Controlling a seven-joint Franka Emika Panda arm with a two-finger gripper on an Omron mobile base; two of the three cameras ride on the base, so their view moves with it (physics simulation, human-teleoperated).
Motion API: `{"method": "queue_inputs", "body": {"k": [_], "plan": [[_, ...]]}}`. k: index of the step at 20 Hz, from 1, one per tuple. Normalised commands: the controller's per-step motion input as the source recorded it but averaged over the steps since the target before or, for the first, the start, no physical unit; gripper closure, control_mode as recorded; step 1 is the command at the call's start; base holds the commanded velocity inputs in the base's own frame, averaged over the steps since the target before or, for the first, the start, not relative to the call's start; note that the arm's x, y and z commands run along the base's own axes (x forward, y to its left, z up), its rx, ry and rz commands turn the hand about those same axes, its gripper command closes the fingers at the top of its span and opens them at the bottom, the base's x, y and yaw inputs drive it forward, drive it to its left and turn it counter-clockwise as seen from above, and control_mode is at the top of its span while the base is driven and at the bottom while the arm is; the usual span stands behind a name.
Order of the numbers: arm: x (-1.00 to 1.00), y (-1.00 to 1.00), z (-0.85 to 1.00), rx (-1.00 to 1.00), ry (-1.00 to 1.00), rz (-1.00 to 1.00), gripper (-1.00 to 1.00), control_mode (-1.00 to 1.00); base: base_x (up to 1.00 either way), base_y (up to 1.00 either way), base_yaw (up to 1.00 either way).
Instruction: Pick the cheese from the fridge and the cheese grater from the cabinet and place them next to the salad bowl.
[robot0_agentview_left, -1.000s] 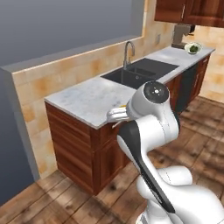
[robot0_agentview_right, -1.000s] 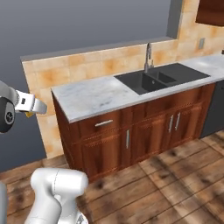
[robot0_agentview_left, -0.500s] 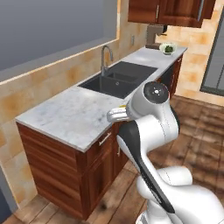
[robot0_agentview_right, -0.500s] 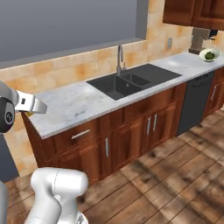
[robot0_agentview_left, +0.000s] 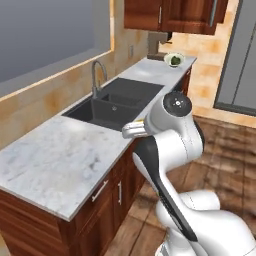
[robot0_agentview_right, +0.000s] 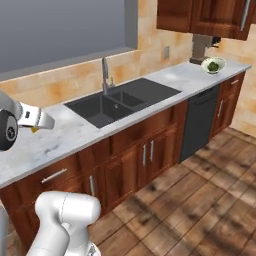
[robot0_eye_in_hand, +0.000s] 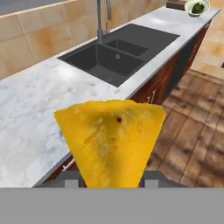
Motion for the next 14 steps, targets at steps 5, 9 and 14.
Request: {"method": "queue_inputs", "body": {"k": [5, 9, 14], "plan": [[0.00, 0.00, 0.00, 0.00, 0.00, 0.00, 1.00, 1.00, 0.78, -0.65, -0.03], [0.00, 0.00, 0.00, 0.00, 0.00, 0.00, 1.00, 1.00, 0.74, -0.70, 0.00], [0.00, 0.00, 0.00, 0.00, 0.00, 0.00, 1.00, 1.00, 0.66, -0.81, 0.00]]}}
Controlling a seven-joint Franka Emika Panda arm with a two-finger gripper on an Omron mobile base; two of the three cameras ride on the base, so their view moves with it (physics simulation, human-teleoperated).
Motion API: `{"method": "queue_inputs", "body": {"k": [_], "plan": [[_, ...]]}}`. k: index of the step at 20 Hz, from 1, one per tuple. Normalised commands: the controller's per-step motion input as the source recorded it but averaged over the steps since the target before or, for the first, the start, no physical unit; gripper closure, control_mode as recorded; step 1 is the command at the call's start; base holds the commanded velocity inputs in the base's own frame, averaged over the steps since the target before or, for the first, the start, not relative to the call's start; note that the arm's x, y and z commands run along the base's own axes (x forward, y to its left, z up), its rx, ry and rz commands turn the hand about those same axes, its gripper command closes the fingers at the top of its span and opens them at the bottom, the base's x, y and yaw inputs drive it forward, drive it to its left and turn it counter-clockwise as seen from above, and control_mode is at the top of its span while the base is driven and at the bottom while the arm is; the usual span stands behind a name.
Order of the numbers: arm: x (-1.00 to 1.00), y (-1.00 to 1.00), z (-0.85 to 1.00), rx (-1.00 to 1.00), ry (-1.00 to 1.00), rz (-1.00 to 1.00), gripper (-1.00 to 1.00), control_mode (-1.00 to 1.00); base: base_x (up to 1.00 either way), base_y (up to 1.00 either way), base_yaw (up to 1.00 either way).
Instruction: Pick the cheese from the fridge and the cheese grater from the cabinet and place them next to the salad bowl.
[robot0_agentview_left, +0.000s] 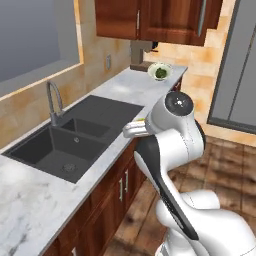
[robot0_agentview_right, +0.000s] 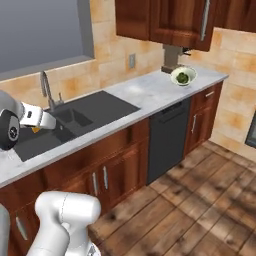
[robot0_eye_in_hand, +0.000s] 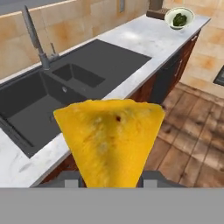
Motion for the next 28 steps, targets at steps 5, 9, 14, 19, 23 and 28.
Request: {"method": "queue_inputs", "body": {"k": [5, 9, 14, 19, 23, 28], "plan": [[0.00, 0.00, 0.00, 0.00, 0.00, 0.00, 1.00, 1.00, 0.52, -0.88, 0.00], [0.00, 0.00, 0.00, 0.00, 0.00, 0.00, 1.00, 1.00, 0.07, -0.93, 0.03], [0.00, 0.00, 0.00, 0.00, 0.00, 0.00, 1.00, 1.00, 0.00, -0.95, 0.04], [0.00, 0.00, 0.00, 0.00, 0.00, 0.00, 1.00, 1.00, 0.10, -0.89, 0.06], [0.00, 0.00, 0.00, 0.00, 0.00, 0.00, 1.00, 1.00, 0.18, -0.86, 0.07], [0.00, 0.00, 0.00, 0.00, 0.00, 0.00, 1.00, 1.00, 0.32, -0.76, 0.12]]}}
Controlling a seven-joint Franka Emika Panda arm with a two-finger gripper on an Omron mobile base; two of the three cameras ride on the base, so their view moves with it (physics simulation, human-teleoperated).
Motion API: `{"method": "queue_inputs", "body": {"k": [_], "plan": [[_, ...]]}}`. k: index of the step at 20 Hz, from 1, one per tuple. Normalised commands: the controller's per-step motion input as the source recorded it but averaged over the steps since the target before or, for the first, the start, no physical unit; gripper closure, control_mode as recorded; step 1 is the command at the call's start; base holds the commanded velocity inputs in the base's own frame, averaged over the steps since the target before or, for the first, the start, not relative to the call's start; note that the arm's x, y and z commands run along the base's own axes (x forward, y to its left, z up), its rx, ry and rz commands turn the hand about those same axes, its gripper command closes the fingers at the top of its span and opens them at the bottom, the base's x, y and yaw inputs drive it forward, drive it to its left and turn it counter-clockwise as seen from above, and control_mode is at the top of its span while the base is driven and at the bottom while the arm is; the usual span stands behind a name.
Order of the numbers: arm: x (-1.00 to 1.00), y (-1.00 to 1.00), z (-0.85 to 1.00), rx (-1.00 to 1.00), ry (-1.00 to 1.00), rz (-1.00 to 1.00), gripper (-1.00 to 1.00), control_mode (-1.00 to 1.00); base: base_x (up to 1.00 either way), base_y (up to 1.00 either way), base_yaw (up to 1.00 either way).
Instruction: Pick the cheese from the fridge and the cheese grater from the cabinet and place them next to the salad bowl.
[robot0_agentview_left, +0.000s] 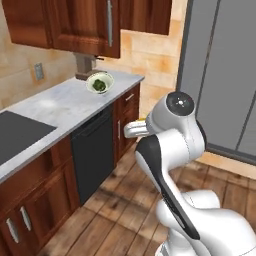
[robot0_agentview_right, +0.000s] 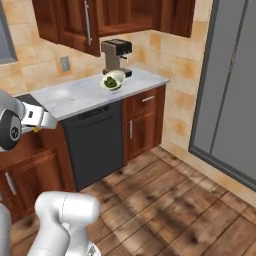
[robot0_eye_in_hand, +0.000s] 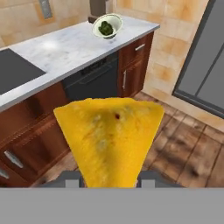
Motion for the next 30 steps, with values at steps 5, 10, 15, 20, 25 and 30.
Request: {"method": "queue_inputs", "body": {"k": [5, 10, 15, 20, 25, 30], "plan": [[0.00, 0.00, 0.00, 0.00, 0.00, 0.00, 1.00, 1.00, 0.39, -0.66, 0.14], [0.00, 0.00, 0.00, 0.00, 0.00, 0.00, 1.00, 1.00, 0.38, -0.67, 0.16], [0.00, 0.00, 0.00, 0.00, 0.00, 0.00, 1.00, 1.00, 0.36, -0.69, 0.18], [0.00, 0.00, 0.00, 0.00, 0.00, 0.00, 1.00, 1.00, 0.34, -0.72, 0.21], [0.00, 0.00, 0.00, 0.00, 0.00, 0.00, 1.00, 1.00, 0.34, -0.68, 0.24], [0.00, 0.00, 0.00, 0.00, 0.00, 0.00, 1.00, 1.00, 0.47, -0.50, 0.31]]}}
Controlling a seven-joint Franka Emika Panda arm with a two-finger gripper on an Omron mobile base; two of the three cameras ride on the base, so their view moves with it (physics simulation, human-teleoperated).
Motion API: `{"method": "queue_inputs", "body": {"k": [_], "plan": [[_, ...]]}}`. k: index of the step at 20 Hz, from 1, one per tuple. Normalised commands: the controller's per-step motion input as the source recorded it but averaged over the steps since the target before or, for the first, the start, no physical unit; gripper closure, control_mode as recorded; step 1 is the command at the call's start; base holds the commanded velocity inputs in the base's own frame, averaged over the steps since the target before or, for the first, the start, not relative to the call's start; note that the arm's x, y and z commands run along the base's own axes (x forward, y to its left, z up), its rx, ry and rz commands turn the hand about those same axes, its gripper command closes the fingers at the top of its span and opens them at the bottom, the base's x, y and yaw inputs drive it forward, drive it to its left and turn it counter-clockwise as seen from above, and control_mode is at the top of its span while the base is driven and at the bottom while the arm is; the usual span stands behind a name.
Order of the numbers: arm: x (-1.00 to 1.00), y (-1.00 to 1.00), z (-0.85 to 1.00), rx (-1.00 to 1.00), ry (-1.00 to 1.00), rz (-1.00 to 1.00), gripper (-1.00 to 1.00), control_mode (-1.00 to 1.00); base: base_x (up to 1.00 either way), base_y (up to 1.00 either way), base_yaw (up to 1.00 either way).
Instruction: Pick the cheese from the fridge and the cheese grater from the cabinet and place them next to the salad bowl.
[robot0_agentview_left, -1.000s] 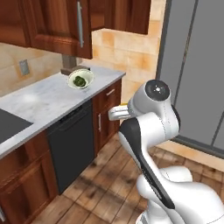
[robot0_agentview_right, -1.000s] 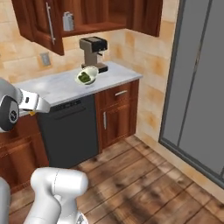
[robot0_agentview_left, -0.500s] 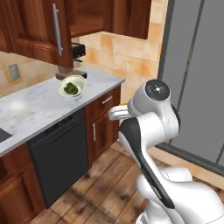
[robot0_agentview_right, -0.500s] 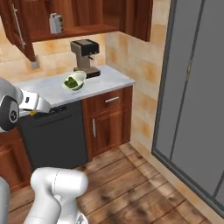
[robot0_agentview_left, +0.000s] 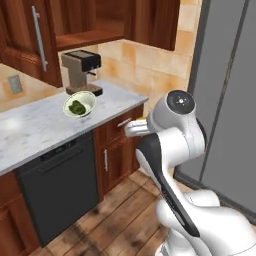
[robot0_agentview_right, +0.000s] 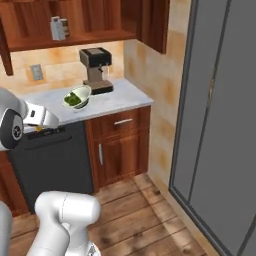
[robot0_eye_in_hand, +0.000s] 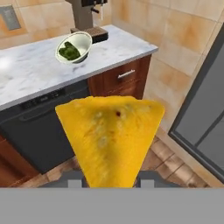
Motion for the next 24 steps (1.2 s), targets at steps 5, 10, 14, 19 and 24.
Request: {"method": "queue_inputs", "body": {"k": [5, 10, 14, 19, 24], "plan": [[0.00, 0.00, 0.00, 0.00, 0.00, 0.00, 1.00, 1.00, 0.54, -0.42, 0.34], [0.00, 0.00, 0.00, 0.00, 0.00, 0.00, 1.00, 1.00, 0.62, -0.37, 0.35], [0.00, 0.00, 0.00, 0.00, 0.00, 0.00, 1.00, 1.00, 0.70, -0.21, 0.36], [0.00, 0.00, 0.00, 0.00, 0.00, 0.00, 1.00, 1.00, 0.81, -0.02, 0.34], [0.00, 0.00, 0.00, 0.00, 0.00, 0.00, 1.00, 1.00, 0.71, -0.18, 0.34]]}}
